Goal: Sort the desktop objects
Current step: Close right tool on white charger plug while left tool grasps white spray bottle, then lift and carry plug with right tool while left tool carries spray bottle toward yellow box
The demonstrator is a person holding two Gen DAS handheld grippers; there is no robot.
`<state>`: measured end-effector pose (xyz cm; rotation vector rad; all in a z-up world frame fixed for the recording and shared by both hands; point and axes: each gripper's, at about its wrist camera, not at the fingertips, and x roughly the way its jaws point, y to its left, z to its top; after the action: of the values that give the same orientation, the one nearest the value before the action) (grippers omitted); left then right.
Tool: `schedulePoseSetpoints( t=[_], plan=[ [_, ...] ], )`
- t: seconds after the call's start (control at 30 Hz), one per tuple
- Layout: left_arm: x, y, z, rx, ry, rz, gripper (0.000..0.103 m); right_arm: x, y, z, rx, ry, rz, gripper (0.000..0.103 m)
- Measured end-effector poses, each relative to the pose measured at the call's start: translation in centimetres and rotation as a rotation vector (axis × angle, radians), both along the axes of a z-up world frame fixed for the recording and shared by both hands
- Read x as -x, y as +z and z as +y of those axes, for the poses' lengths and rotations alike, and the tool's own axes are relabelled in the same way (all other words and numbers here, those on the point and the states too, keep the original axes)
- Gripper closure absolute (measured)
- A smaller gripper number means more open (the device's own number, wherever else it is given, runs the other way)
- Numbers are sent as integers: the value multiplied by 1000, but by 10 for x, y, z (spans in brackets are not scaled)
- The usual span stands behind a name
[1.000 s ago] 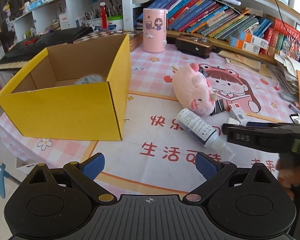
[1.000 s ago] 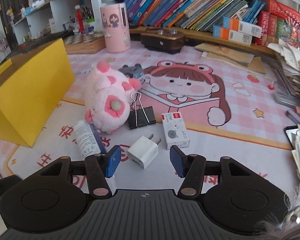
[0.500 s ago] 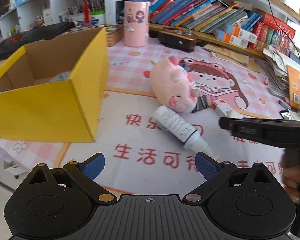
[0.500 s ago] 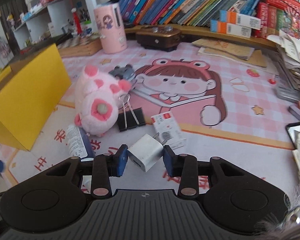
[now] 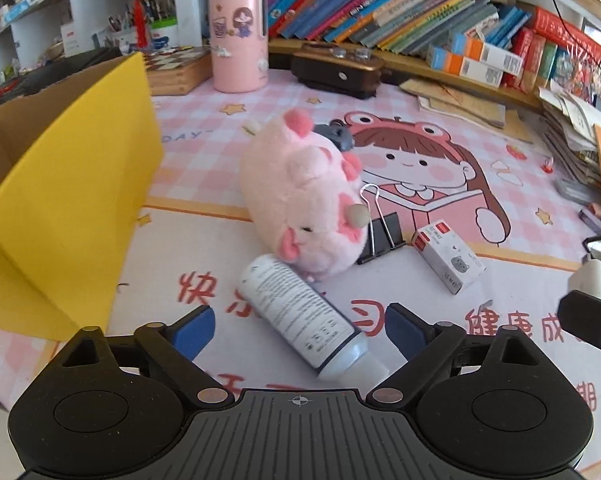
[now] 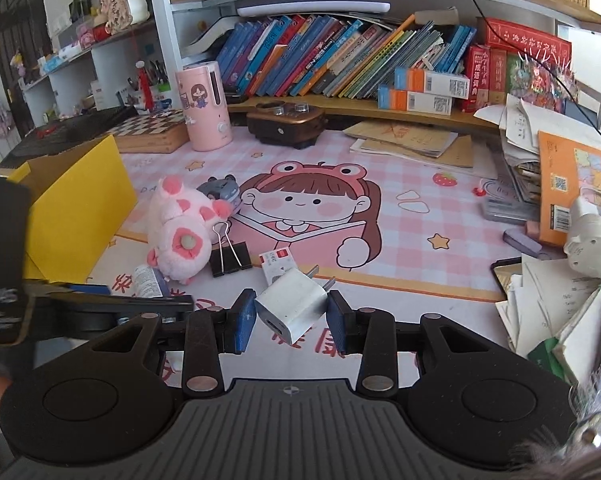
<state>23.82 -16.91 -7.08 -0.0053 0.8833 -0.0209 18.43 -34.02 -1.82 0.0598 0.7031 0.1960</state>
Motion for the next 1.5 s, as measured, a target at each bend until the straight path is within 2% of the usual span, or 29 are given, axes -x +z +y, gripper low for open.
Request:
schedulePoseSetpoints(
  t=[0.03, 0.07, 0.1, 0.17, 0.23, 0.47, 0.57, 0.6, 0.67, 0.97, 1.03, 1.23, 1.5],
  plan=[
    [-1, -2, -1, -12, -2, 4, 20, 0, -1, -1, -1, -2, 4, 68],
    [-2, -4, -1, -25, -2, 12, 29, 0, -2, -2, -3, -4, 9, 68],
    [-2, -5, 1, -28, -10, 19, 42, 0, -3, -2, -5, -6, 13, 68],
    [0, -6, 1, -67, -31, 25, 56, -2, -4, -3, -12, -5, 21, 68],
    [2, -4, 2, -114, -38, 15, 62, -3, -6, -1, -17, 3, 28, 68],
    [-9, -5, 12, -100, -49, 8, 63, -5, -12, 13, -16, 58, 58, 68],
    [-10, -6, 14, -82, -59, 8, 68, -5, -12, 15, -14, 64, 65, 68],
    [-9, -5, 16, -69, -55, 13, 72, -4, -12, 16, -14, 64, 65, 68],
    [-4, -2, 21, -22, -49, 23, 73, -2, -12, 18, -13, 63, 63, 68],
    [51, 43, 48, 185, -72, -60, 72, 9, -3, 33, -9, 94, 49, 67],
    [63, 53, 56, 210, -75, -77, 72, 14, 1, 38, -7, 103, 42, 67],
    [92, 69, 81, 237, -46, -110, 72, 32, 17, 58, -9, 141, 17, 67],
    [127, 61, 119, 245, 3, -92, 72, 56, 22, 103, -1, 201, 21, 67]
  ],
)
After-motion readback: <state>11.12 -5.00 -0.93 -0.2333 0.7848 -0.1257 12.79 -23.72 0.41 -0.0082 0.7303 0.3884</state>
